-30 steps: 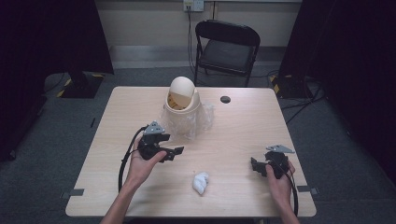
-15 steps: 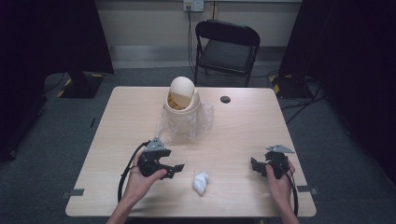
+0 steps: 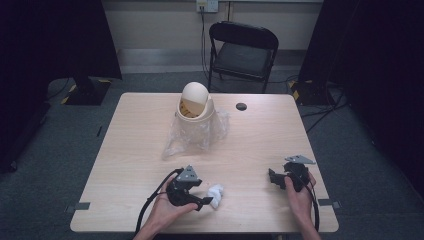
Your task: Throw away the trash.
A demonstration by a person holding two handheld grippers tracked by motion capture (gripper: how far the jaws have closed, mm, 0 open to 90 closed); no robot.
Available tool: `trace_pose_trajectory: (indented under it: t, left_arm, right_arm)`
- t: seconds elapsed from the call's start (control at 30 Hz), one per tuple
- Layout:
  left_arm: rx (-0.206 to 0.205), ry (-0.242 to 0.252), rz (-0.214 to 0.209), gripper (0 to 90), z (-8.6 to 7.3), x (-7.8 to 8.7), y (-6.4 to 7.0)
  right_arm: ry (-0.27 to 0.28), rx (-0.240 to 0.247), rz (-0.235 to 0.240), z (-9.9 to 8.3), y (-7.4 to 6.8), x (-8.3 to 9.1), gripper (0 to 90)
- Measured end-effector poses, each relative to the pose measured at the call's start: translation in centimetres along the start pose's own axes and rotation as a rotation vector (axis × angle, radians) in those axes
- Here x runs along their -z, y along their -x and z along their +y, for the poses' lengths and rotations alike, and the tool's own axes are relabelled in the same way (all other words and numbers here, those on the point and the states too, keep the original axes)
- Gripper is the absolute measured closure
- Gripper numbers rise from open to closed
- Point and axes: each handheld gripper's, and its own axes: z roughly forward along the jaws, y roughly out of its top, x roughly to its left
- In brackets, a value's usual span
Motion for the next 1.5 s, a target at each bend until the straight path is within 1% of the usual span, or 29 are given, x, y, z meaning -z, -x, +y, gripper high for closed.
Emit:
trace_pose_trajectory:
  t: [0.07, 0.13, 0.17, 0.2, 0.27, 0.3, 0.37, 0.43, 0.47, 0.53, 0.57, 0.63, 0.67, 0.73, 0.77, 0.87, 0.9, 0.97, 1.03, 1.07, 1.1, 1.17, 1.2, 1.23, 1.3, 1.33, 1.37, 1.47, 1.5]
  left_arm:
    - [-0.018, -0.001, 0.01, 32.0, 0.1, -0.4, 0.2]
    - [-0.005, -0.003, 0.002, 32.9, 0.3, -0.9, 0.2]
    - [-0.007, -0.014, -0.001, 34.0, 0.3, -1.1, 0.2]
    - [-0.016, -0.011, -0.002, 34.1, 0.3, -1.4, 0.3]
    - [-0.012, -0.022, -0.016, 35.4, 0.5, -2.0, 0.5]
    - [-0.022, -0.029, -0.009, 35.5, 0.6, -2.3, 0.7]
    - [-0.079, -0.076, 0.03, 35.8, 0.6, -2.7, 1.1]
    - [-0.086, -0.084, 0.035, 36.2, 0.4, -3.0, 1.3]
    - [-0.098, -0.108, 0.041, 37.0, 0.5, -2.9, 1.3]
    - [-0.096, -0.096, 0.049, 39.5, 0.4, -3.0, 1.3]
    - [-0.091, -0.089, 0.043, 40.9, 0.4, -3.1, 1.3]
    - [-0.111, -0.109, 0.05, 42.2, 0.3, -3.3, 1.2]
    - [-0.112, -0.12, 0.042, 42.3, 0.2, -3.3, 1.1]
    - [-0.108, -0.121, 0.047, 43.1, 0.1, -3.5, 1.1]
    - [-0.098, -0.118, 0.039, 43.3, 0.0, -3.6, 1.0]
    - [-0.118, -0.126, 0.052, 46.7, -0.2, -3.5, 0.9]
    - [-0.113, -0.111, 0.055, 47.3, -0.3, -3.5, 1.0]
    - [-0.131, -0.115, 0.072, 52.7, -0.3, -3.4, 1.0]
    - [-0.135, -0.115, 0.084, 56.3, -0.4, -3.3, 1.0]
    - [-0.135, -0.112, 0.085, 62.9, -0.4, -3.2, 0.9]
    - [-0.126, -0.112, 0.084, 62.9, -0.4, -3.2, 0.8]
    - [-0.106, -0.096, 0.078, 67.4, -0.6, -3.1, 0.5]
    - [-0.096, -0.099, 0.068, 68.7, -0.6, -2.9, 0.4]
    - [-0.086, -0.09, 0.061, 70.0, -0.7, -2.8, 0.2]
    - [-0.06, -0.076, 0.051, 71.4, -0.9, -2.8, 0.0]
    - [-0.06, -0.086, 0.05, 71.7, -0.8, -2.7, -0.1]
    - [-0.056, -0.073, 0.043, 72.0, -0.9, -2.7, -0.2]
    - [-0.054, -0.074, 0.043, 72.8, -0.9, -2.5, -0.3]
    - [-0.044, -0.053, 0.038, 72.9, -0.9, -2.6, -0.3]
  right_arm:
    - [0.0, 0.0, -0.001, 0.0, 0.0, 0.0, 13.0]
    - [0.0, 0.001, 0.0, 0.0, 0.0, 0.0, 13.0]
    - [0.0, 0.001, -0.001, 0.0, 0.0, 0.0, 13.0]
    - [0.0, 0.001, -0.001, 0.0, 0.0, 0.0, 12.9]
    - [0.0, 0.001, 0.0, 0.0, 0.0, 0.0, 12.9]
    - [0.0, 0.001, 0.0, 0.0, 0.0, 0.0, 12.9]
    - [0.0, 0.001, 0.0, 0.0, 0.0, 0.0, 12.9]
    - [0.0, 0.001, 0.0, 0.0, 0.0, 0.0, 13.0]
    - [0.0, 0.001, -0.001, 0.0, 0.0, 0.0, 13.0]
    - [0.0, 0.001, 0.0, 0.0, 0.0, 0.0, 12.9]
    - [0.0, 0.001, 0.0, 0.0, 0.0, 0.0, 13.0]
    - [0.0, 0.0, 0.0, 0.0, 0.0, 0.0, 12.9]
    - [0.0, 0.003, 0.0, 0.0, 0.0, 0.0, 12.9]
    - [0.0, 0.002, 0.0, 0.0, 0.0, 0.0, 12.9]
    - [-0.001, 0.003, 0.001, 0.0, 0.0, 0.0, 12.9]
    - [-0.001, 0.002, 0.001, 0.0, 0.0, 0.0, 12.9]
    - [-0.001, 0.003, 0.001, 0.0, 0.0, 0.0, 12.9]
    - [0.001, 0.001, 0.001, 0.0, 0.0, 0.0, 12.9]
    - [-0.001, 0.003, 0.001, 0.0, 0.0, 0.0, 12.9]
    - [-0.001, 0.003, 0.001, 0.0, 0.0, 0.0, 12.9]
    - [-0.001, 0.003, 0.001, 0.0, 0.0, 0.0, 12.9]
    - [0.0, 0.004, 0.001, 0.0, 0.0, 0.0, 12.9]
    - [0.0, 0.0, 0.001, 0.0, 0.0, 0.0, 12.9]
    - [0.0, 0.003, 0.001, 0.0, 0.0, 0.0, 12.9]
    - [0.0, 0.0, 0.001, 0.0, 0.0, 0.0, 12.9]
    - [-0.001, 0.003, 0.001, 0.0, 0.0, 0.0, 12.9]
    - [0.0, 0.001, 0.001, 0.0, 0.0, 0.0, 12.9]
    - [0.0, 0.0, 0.0, 0.0, 0.0, 0.0, 12.9]
    - [0.0, 0.001, -0.001, 0.0, 0.0, 0.0, 13.0]
